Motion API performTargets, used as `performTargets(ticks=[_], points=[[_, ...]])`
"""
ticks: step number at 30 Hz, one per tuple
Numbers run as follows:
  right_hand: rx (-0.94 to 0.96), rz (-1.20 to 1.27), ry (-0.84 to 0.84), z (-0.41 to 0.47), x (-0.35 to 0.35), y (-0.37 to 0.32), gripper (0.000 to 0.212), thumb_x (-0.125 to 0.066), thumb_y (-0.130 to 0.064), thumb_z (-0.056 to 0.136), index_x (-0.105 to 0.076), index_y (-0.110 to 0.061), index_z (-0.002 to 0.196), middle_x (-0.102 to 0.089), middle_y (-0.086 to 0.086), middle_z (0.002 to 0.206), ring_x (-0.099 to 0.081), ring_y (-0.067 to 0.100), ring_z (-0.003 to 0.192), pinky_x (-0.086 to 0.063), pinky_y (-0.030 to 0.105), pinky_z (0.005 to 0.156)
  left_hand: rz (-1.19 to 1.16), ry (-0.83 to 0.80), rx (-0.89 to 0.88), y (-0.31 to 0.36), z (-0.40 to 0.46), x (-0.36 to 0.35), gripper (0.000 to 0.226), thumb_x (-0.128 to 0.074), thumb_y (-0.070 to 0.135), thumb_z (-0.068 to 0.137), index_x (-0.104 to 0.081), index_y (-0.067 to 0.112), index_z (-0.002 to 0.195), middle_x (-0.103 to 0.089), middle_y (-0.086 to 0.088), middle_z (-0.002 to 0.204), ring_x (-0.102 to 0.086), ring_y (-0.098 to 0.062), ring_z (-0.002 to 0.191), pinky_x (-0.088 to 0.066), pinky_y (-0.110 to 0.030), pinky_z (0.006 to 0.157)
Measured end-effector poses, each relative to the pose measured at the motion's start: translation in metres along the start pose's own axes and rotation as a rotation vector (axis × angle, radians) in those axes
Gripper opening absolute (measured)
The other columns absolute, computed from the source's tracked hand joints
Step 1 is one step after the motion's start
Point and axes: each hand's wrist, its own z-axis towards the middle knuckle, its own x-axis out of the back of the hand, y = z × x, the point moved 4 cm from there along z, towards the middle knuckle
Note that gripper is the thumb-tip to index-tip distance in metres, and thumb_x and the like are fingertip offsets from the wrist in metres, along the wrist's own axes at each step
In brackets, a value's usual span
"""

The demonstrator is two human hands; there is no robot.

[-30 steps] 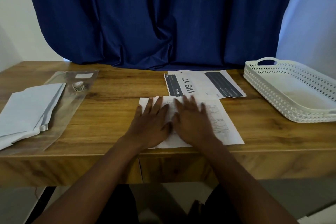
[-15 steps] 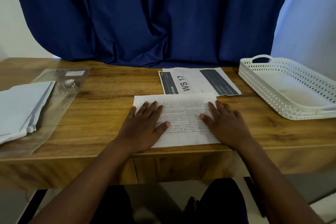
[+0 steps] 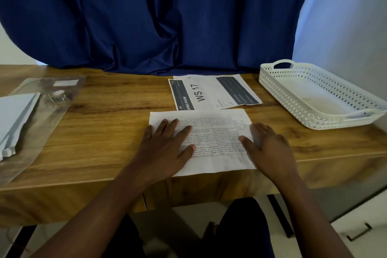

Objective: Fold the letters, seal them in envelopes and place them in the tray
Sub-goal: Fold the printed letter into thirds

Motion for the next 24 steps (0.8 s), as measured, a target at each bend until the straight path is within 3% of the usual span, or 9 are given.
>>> performTargets(ticks=[4,7,9,12,16,20,24], points=[[-0.038,0.324,0.264,-0.027,0.02,0.02,0.038,-0.06,-0.039,0.096,-0.066,-0.018,0.127,-0.061,0.008,0.135,-0.054,0.024,0.124,-0.049,0.042,0.1,0.015,0.058,-0.04,0.009,0.007,0.005,0.069,-0.024,0.063,0.102,-0.013,0.03,0.162,0.009,0.002,0.173,0.013,-0.025,0.158,0.001,-0.058,0.126],[-0.181,0.438,0.405,-0.059,0.03,0.034,0.02,-0.061,-0.05,0.091,-0.066,-0.032,0.095,-0.067,-0.013,0.097,-0.063,0.005,0.086,-0.053,0.033,0.067,0.008,0.041,-0.122,0.022,0.011,-0.001,0.069,-0.018,0.06,0.104,-0.001,0.029,0.163,0.013,0.005,0.172,0.015,-0.021,0.158,0.004,-0.055,0.127],[-0.271,0.496,0.325,-0.072,0.029,0.037,0.034,-0.057,-0.066,0.088,-0.061,-0.033,0.083,-0.069,-0.018,0.08,-0.065,0.0,0.071,-0.048,0.027,0.056,-0.004,0.015,-0.13,0.024,0.013,-0.007,0.068,-0.012,0.061,0.104,0.004,0.031,0.163,0.012,0.008,0.172,0.015,-0.018,0.158,0.005,-0.053,0.127],[-0.331,0.592,0.177,-0.075,0.024,0.034,0.044,-0.06,-0.075,0.082,-0.058,-0.032,0.088,-0.073,-0.013,0.069,-0.068,0.005,0.053,-0.055,0.033,0.052,-0.009,0.017,-0.13,0.023,0.014,-0.009,0.074,-0.003,0.065,0.097,0.004,0.033,0.163,0.011,0.01,0.171,0.014,-0.017,0.158,0.006,-0.052,0.127],[-0.339,0.608,0.079,-0.065,0.023,0.022,0.044,-0.075,-0.059,0.079,-0.055,-0.031,0.106,-0.075,-0.004,0.068,-0.07,0.012,0.051,-0.061,0.041,0.057,-0.004,0.025,-0.137,0.025,0.013,-0.008,0.069,-0.007,0.062,0.102,0.004,0.033,0.163,0.011,0.009,0.171,0.014,-0.017,0.158,0.006,-0.052,0.127],[-0.308,0.605,0.125,-0.06,0.024,0.021,0.039,-0.079,-0.034,0.085,-0.056,-0.026,0.115,-0.073,-0.003,0.064,-0.069,0.012,0.049,-0.059,0.039,0.055,-0.016,0.025,-0.135,0.025,0.013,-0.007,0.068,-0.011,0.062,0.103,0.003,0.033,0.163,0.01,0.009,0.172,0.013,-0.017,0.158,0.005,-0.052,0.127],[-0.191,0.591,0.3,-0.058,0.034,0.012,0.036,-0.077,-0.026,0.086,-0.058,-0.031,0.117,-0.07,-0.006,0.064,-0.067,0.007,0.055,-0.054,0.032,0.055,-0.016,0.029,-0.128,0.024,0.014,-0.009,0.072,-0.005,0.065,0.099,0.003,0.034,0.163,0.009,0.009,0.172,0.013,-0.017,0.158,0.006,-0.052,0.127]])
